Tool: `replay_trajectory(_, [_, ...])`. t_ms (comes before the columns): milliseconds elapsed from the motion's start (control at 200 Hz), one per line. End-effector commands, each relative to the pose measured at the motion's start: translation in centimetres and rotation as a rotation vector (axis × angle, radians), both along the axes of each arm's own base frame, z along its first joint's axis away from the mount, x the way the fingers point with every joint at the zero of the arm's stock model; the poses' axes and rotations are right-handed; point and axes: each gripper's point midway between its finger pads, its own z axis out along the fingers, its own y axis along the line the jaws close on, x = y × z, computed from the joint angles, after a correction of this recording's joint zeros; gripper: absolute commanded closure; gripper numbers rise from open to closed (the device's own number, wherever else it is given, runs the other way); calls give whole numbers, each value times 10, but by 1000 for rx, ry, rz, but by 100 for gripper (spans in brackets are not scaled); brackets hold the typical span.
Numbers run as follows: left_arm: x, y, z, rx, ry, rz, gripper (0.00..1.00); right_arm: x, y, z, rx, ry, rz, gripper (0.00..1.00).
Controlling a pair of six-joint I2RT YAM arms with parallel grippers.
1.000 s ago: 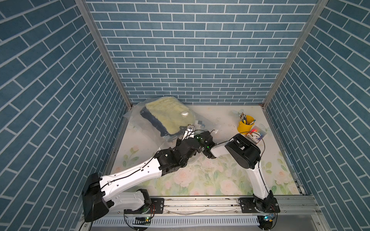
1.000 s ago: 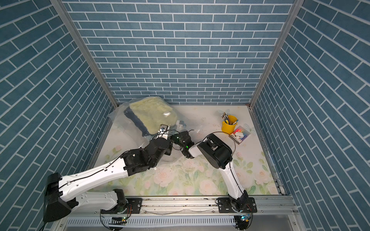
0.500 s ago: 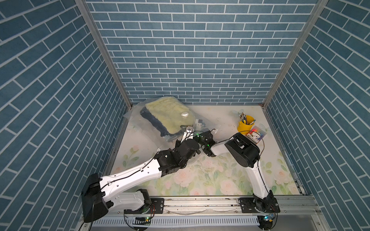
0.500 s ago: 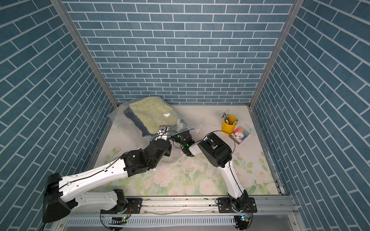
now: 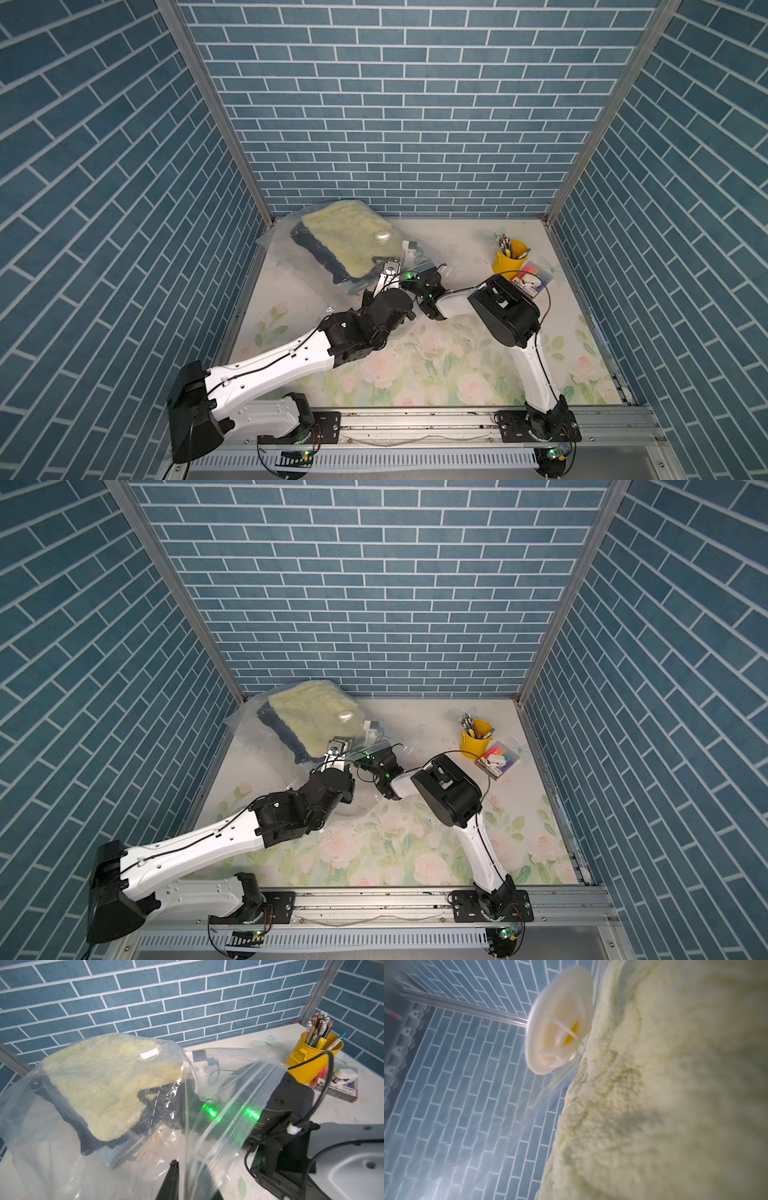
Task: Take the blanket out of the vacuum bag
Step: Take out the blanket from the vacuum bag.
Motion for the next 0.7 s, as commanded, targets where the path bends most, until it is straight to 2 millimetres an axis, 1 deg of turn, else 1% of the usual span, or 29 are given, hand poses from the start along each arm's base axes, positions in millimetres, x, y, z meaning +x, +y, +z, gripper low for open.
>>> replay_trajectory(0, [1,7,12,4,-27,29,79,-8,-4,21,26,-59,19,99])
replay_trajectory(25, [1,7,13,1,-28,28,80,-9,-4,21,27,-61,24,100])
replay_trajectory(30, [1,7,13,0,-29,30,79,-10,-5,29,37,-72,24,100])
replay_trajectory(35, [1,7,13,1,-29,29,80,-11,-6,33,42,-78,25,100])
replay_trajectory(55, [1,7,13,0,-30,31,79,-13,-7,40,53,-90,27,100])
replay_trajectory(160, [1,6,13,-3,-29,32,80,-19,-10,48,65,-105,37,100])
replay_trajectory(330, [3,5,15,-12,-37,37,80,-37,-16,60,84,-121,61,100])
replay_trajectory(515, [5,7,18,-12,-56,55,80,-60,-26,64,88,-122,81,100])
replay_trajectory(565, [5,7,19,-16,-59,57,80,-69,-28,62,86,-116,87,100])
replay_trajectory(695, [6,6,18,-24,-57,61,80,-91,-29,47,54,-83,114,100])
